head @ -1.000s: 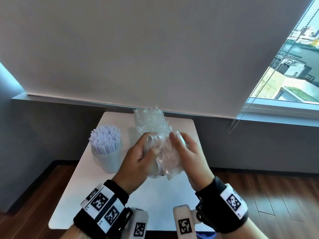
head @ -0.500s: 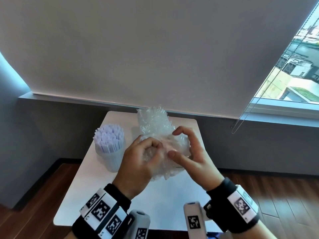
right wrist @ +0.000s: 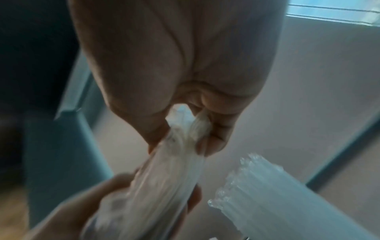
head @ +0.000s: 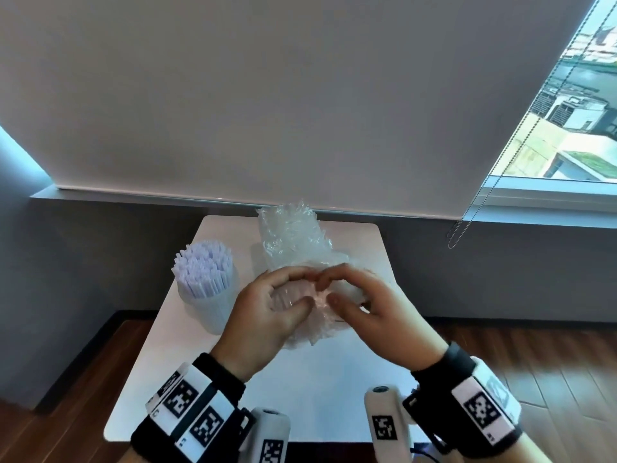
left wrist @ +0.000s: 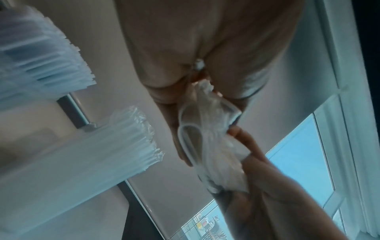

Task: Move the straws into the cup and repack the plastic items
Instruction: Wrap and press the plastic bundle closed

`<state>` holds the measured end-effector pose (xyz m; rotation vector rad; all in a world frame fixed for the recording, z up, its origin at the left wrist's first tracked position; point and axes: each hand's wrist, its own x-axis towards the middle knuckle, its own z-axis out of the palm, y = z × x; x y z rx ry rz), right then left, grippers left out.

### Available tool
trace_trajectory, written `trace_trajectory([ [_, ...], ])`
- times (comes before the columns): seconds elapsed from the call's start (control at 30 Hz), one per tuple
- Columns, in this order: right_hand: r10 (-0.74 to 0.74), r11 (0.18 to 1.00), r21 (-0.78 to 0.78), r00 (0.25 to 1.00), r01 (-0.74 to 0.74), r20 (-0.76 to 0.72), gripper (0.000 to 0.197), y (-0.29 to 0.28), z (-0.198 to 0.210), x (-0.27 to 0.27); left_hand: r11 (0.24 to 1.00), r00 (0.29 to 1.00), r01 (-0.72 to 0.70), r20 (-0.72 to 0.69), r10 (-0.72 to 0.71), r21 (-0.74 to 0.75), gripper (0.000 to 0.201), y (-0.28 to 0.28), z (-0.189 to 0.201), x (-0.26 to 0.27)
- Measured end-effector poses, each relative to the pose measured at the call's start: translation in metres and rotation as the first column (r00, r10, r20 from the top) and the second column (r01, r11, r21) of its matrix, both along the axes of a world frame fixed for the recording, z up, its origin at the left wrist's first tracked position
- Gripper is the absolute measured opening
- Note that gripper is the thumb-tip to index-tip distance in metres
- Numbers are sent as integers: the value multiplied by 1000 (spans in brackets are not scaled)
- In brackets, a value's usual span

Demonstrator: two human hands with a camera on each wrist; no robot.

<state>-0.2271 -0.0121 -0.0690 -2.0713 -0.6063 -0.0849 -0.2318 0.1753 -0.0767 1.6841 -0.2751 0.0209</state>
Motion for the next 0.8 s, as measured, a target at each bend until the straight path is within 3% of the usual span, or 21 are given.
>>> trace_trajectory([
  [0.07, 12, 984, 177, 994, 7, -107, 27, -8, 5, 5, 998, 999, 48, 15, -49, 39, 35, -1, 1, 1],
  [0.13, 27, 980, 198, 990, 1, -137, 30, -15, 11, 9, 986, 998, 39, 36, -45, 165, 38, -2, 0, 4],
  [0.17, 38, 992, 127, 991, -22, -130, 31, -18, 14, 11, 982, 999, 42, 3, -44, 184, 39, -2, 0, 5],
  [0.27, 133, 976, -163, 987, -147, -92, 24, -25, 30, 18, 986, 980, 168, -112, -165, 19, 27, -3, 0, 7],
  [0.4, 211, 952, -208, 973, -226, -91, 26, -25, 43, 37, 966, 964, 257, -81, -255, 12, 8, -7, 4, 10],
  [0.5, 94, 995, -27, 994, -93, 52, 28, -18, 32, 48, 983, 978, 186, -95, -184, 12, 29, -3, 7, 25],
  [0.6, -50, 982, 186, 998, 45, 24, 30, -7, 17, 45, 998, 997, 54, -45, -56, -36, 34, 7, 9, 36],
  [0.7, 27, 966, 259, 994, 2, -108, 17, 5, 3, 42, 997, 1000, 28, -11, -29, -76, 42, 13, 6, 36],
  [0.8, 230, 842, 539, 896, 12, -380, 17, 17, 0, 43, 981, 996, 63, -56, -74, -181, 49, 21, 1, 34],
])
